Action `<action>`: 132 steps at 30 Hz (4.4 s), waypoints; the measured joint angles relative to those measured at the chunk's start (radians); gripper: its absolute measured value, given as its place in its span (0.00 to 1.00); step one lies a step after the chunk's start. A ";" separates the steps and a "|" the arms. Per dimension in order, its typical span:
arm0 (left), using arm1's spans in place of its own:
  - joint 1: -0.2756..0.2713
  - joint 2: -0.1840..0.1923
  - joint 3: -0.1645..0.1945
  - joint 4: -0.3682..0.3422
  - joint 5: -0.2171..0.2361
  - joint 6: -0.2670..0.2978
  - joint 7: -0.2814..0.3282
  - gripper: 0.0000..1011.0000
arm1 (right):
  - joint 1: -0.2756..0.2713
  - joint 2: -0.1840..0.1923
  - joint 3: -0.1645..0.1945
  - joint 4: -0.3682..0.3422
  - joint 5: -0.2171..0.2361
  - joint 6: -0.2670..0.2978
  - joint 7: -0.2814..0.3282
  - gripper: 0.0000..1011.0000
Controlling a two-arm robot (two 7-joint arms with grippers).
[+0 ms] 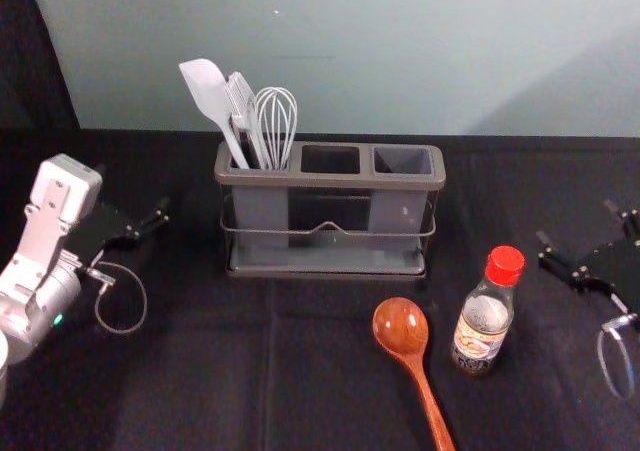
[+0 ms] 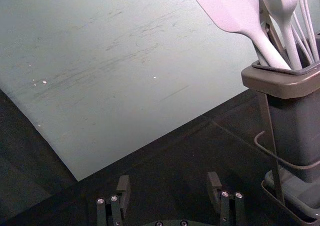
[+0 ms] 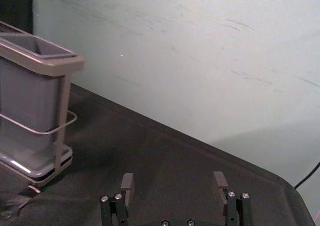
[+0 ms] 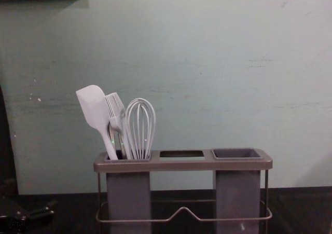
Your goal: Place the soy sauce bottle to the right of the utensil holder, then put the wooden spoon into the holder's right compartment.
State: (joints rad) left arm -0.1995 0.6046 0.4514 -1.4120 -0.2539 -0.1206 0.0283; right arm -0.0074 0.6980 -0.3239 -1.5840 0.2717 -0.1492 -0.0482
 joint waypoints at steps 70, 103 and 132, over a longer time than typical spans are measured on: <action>0.000 0.000 0.000 0.000 0.000 0.000 0.000 0.99 | -0.082 -0.017 0.105 -0.093 0.330 -0.023 0.641 0.99; 0.000 0.000 0.000 0.000 0.000 0.000 0.000 0.99 | -0.103 -0.016 0.147 -0.123 0.308 -0.015 0.633 0.38; 0.000 0.000 0.000 0.000 0.000 0.000 0.000 0.99 | -0.170 -0.021 0.230 -0.212 0.284 -0.039 0.578 0.38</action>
State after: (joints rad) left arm -0.1995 0.6047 0.4514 -1.4120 -0.2539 -0.1205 0.0283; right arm -0.1773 0.6768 -0.0937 -1.7957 0.5559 -0.1883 0.5298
